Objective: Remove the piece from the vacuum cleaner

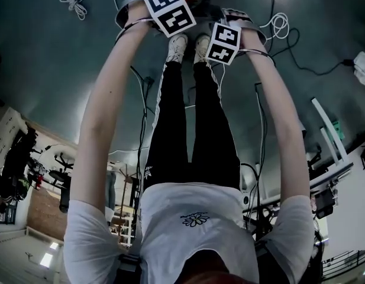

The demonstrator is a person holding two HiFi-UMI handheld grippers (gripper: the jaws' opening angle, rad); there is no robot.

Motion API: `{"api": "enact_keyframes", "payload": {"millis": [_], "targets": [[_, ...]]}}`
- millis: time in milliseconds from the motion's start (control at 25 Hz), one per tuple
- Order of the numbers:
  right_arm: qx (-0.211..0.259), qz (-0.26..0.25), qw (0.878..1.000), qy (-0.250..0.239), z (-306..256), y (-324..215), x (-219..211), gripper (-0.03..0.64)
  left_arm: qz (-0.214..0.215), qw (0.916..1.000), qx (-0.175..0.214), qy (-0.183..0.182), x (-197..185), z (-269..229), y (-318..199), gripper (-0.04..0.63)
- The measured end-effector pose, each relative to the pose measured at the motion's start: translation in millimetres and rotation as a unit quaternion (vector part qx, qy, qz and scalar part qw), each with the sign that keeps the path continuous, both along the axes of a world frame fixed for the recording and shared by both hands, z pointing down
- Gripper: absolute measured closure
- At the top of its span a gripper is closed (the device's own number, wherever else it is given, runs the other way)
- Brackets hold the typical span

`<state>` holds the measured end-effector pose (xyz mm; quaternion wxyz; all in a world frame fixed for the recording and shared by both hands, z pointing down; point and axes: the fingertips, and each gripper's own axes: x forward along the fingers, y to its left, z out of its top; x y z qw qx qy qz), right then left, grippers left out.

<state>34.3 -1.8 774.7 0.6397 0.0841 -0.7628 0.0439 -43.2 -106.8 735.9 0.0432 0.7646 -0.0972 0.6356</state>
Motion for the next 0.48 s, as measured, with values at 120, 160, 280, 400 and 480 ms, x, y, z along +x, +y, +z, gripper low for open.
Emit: {"api": "enact_keyframes", "payload": {"millis": [120,160,280,400,480], "targets": [[-0.016,-0.029,0.999,0.024,18.7,4.1,-0.9,0.474,0.014,0.9998,-0.004,-0.011,4.5,1.6,-2.6,0.592],[-0.019,-0.034,0.999,0.035,24.6,4.7,1.4,0.474,0.015,0.9998,-0.008,-0.011,7.5,1.8,-3.0,0.592],[-0.017,-0.016,0.997,0.070,39.7,1.1,6.5,0.476,0.016,0.9997,-0.014,-0.008,8.6,-1.9,-5.0,0.592],[0.001,0.007,0.997,0.083,47.2,-0.8,10.0,0.544,0.019,0.9998,-0.009,-0.008,6.1,-5.0,-6.0,0.592],[0.023,0.005,0.997,0.078,46.6,-0.1,9.9,0.592,0.016,0.9998,-0.008,-0.007,5.3,-4.6,-6.0,0.593]]}}
